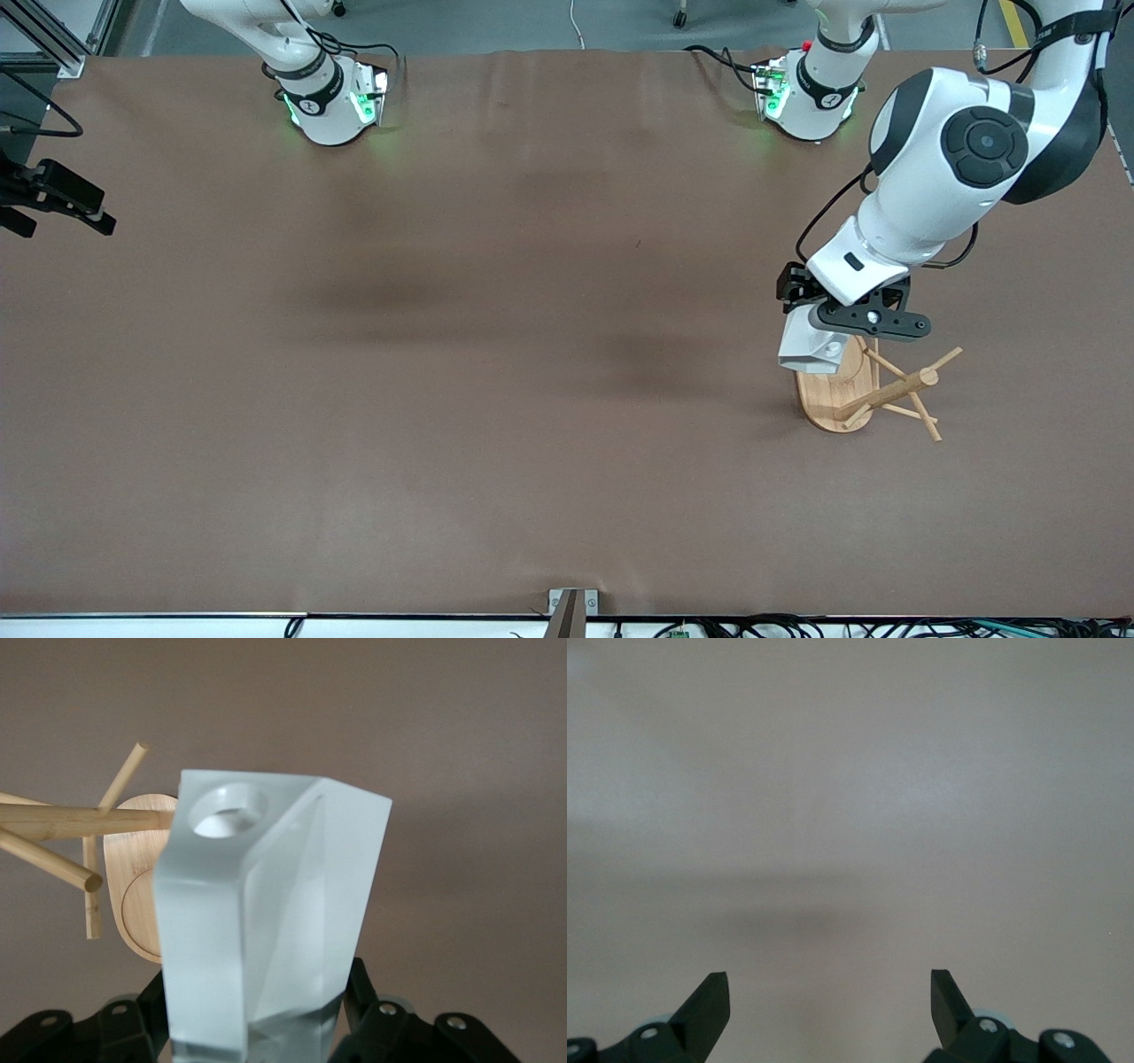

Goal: Hang cup on rack
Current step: 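Align the mug handle with a rack peg using the left gripper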

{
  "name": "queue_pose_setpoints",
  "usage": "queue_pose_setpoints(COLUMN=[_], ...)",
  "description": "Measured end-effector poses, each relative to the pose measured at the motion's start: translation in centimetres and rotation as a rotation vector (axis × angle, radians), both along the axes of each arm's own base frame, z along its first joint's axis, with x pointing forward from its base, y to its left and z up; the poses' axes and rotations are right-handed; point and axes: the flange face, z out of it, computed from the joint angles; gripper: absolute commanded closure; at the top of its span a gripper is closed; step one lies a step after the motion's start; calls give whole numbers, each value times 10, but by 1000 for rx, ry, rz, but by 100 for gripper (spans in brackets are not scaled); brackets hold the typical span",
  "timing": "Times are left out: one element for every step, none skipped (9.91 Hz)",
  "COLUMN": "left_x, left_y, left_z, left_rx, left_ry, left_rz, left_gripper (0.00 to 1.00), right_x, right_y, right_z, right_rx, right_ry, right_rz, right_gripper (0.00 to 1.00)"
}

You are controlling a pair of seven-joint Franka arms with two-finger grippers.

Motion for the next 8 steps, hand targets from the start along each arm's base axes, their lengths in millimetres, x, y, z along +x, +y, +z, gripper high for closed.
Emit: queue_pose_setpoints(left_x=[2, 5, 7, 7, 5, 4, 3, 3], left_y=[4, 7, 11, 15, 17, 18, 19, 23], left_z=[-7, -14, -21, -27, -33, -37, -39, -42], left_rx=[-3, -4, -3, -1, 2, 4, 6, 7], left_ry=[-2, 3, 13, 25, 34, 41, 46, 52], left_rz=[-8, -19, -29, -35, -42, -46, -52, -52], left_gripper=[50, 50, 50, 50, 50, 50, 50, 50], right_x=[1, 2, 3, 3, 3, 3, 3, 3], right_y=[-1, -1, -1, -1, -1, -1, 0, 1], right_z=[-1, -3, -5, -6, -6, -7, -7, -8], right_rx=[-14, -23, -26, -27, -28, -28, -28, -28], right_ry=[3, 8, 11, 14, 18, 20, 22, 23], right_rz=[-2, -4, -6, -7, -9, -9, -9, -9], right_gripper=[0, 0, 0, 0, 0, 0, 0, 0])
